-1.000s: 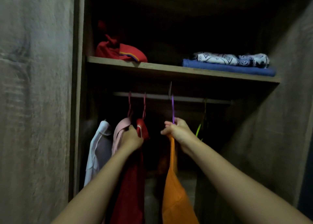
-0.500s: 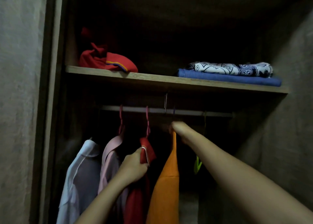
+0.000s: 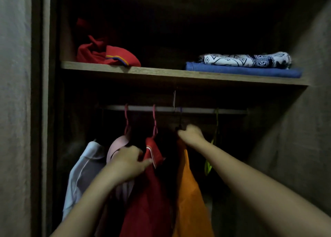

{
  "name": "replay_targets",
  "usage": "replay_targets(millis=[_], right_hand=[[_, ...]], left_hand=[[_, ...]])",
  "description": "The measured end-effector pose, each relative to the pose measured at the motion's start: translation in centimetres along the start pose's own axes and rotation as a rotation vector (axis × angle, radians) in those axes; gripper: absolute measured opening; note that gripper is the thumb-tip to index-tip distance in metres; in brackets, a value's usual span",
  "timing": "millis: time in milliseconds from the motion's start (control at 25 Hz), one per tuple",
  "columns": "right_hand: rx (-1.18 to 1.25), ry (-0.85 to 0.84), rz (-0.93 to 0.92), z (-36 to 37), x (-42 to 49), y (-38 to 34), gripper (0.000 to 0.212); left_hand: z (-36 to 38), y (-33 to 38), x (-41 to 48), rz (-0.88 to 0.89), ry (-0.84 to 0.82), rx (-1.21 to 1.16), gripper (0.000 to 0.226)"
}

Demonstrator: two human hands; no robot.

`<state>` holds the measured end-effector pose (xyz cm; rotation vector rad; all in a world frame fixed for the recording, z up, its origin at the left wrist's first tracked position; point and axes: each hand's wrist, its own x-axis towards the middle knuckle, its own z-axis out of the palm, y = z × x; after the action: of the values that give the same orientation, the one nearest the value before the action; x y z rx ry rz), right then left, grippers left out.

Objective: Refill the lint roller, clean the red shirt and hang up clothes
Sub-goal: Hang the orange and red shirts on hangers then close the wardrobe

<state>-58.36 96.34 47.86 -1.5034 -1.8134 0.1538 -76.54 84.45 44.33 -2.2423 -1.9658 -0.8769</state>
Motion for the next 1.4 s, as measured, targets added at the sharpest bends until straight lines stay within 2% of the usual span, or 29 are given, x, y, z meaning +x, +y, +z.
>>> replay_targets(millis=[40,120,200,240,320,400,480,600,680,800,880,960,1000,1080,1160,1240,1400], right_hand=[[-0.03,0.161,-0.108,-0.7,-1.1,-0.3,0.027],[-0.013,0.463,-0.452,-2.3,-4.0,-1.2,0.021],[-0.066,0.659,-0.762,-4.7,-5.8,-2.6,0.019],[-0.109,0.735,-0.851,-6.1,-6.0,-3.2,0.02],[-0.208,0.83,-0.878,-8.7,-5.6,-4.8,0.029],[-0.341,0.774,-0.85,-10.6,-3.9,-6.7,0.047],[-0.504,0.669,-0.856,-11.5,-2.0,-7.6,0.063],[-0.645,0.598,-0.883,-12.1,-0.5,-7.8,0.065],[-0.632,0.597,-0.892,-12.2,-0.1,-7.4,0.062],[-0.619,0.603,-0.943,-12.2,0.3,-7.3,0.047],[-0.636,0.594,-0.959,-12.3,0.5,-7.3,0.033],[-0.631,0.587,-0.948,-12.3,0.5,-7.4,0.033],[-0.616,0.59,-0.95,-12.1,0.5,-7.4,0.033],[-0.6,0.591,-0.96,-11.8,0.6,-7.3,0.033],[-0.589,0.6,-0.963,-11.7,0.7,-7.2,0.033],[-0.581,0.591,-0.955,-11.8,0.5,-7.2,0.03],[-0.521,0.621,-0.98,-11.6,0.5,-7.2,0.029]], left_hand=[[-2.5,0.7,-0.8,0.027,0.081,0.011,0.033],[-8.0,2.4,-2.8,0.113,0.289,-0.087,0.03],[-13.1,3.8,-4.3,0.252,0.477,-0.207,0.028],[-15.0,4.5,-4.5,0.332,0.562,-0.265,0.029],[-17.5,5.7,-3.3,0.415,0.758,-0.288,0.03],[-19.4,6.6,0.1,0.376,0.885,-0.182,0.026],[-20.6,6.9,4.5,0.235,0.822,0.066,0.033],[-21.4,6.0,8.4,-0.104,0.422,0.345,0.069],[-21.8,5.8,8.6,-0.242,0.219,0.414,0.074],[-21.7,5.6,8.1,-0.181,0.234,0.349,0.054],[-21.2,5.5,7.5,-0.114,0.371,0.508,0.075],[-21.2,5.6,7.3,-0.007,0.584,0.817,0.094],[-21.5,5.5,7.6,0.023,0.639,0.906,0.098],[-22.2,4.9,8.5,-0.017,0.596,0.909,0.108],[-22.8,3.8,9.3,-0.138,0.401,0.653,0.114],[-22.7,2.5,9.9,-0.195,0.232,0.362,0.105],[-22.7,1.6,10.4,-0.222,0.376,0.454,0.076]])
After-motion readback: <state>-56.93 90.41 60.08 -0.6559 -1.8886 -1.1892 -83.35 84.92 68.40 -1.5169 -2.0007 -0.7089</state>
